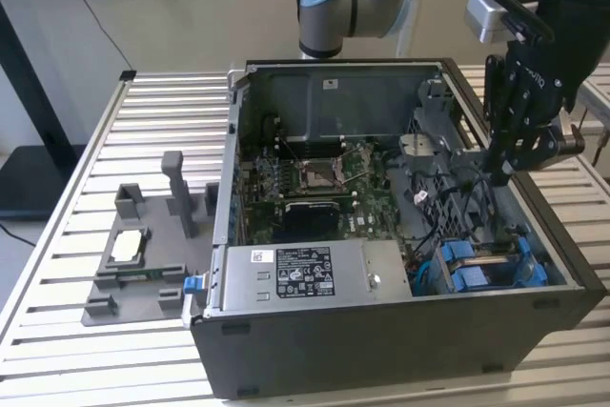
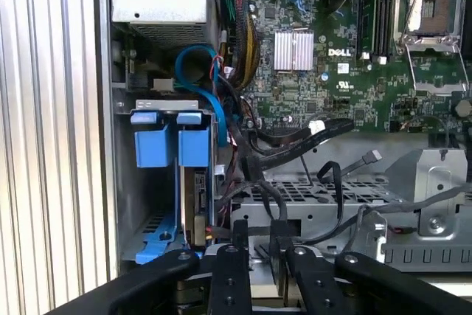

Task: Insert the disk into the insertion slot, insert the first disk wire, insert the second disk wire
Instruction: 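Insert the second disk wire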

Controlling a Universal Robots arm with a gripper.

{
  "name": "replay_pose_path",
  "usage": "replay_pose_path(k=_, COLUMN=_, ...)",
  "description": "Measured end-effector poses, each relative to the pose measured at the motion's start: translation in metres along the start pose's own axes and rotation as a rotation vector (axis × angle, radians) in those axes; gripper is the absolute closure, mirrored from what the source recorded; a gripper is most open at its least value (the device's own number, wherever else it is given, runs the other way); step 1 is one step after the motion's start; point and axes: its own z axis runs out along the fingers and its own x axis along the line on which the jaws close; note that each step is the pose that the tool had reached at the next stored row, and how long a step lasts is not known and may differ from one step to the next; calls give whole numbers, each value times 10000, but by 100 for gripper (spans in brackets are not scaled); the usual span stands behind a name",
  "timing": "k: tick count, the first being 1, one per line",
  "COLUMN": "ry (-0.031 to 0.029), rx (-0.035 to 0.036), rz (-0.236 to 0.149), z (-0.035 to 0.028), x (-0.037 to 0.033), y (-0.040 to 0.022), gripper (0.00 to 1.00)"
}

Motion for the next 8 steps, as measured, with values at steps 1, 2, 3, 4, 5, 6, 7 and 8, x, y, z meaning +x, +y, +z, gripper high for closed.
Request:
replay_pose_path(k=1, ry=39, rx=0, rz=-10, z=0, x=-2, y=18, gripper=73)
replay_pose_path(k=2, ry=75, rx=1, rz=-20, z=-1, x=-3, y=37, gripper=73)
replay_pose_path(k=3, ry=107, rx=0, rz=-30, z=-2, x=-6, y=57, gripper=73)
replay_pose_path(k=4, ry=128, rx=1, rz=-38, z=-3, x=-10, y=77, gripper=73)
replay_pose_path(k=5, ry=148, rx=1, rz=-45, z=-3, x=-15, y=97, gripper=73)
replay_pose_path(k=6, ry=169, rx=1, rz=-52, z=-4, x=-19, y=114, gripper=73)
replay_pose_path(k=7, ry=196, rx=1, rz=-59, z=-5, x=-25, y=135, gripper=73)
replay_pose_path(k=8, ry=221, rx=1, rz=-65, z=-6, x=-31, y=155, gripper=73)
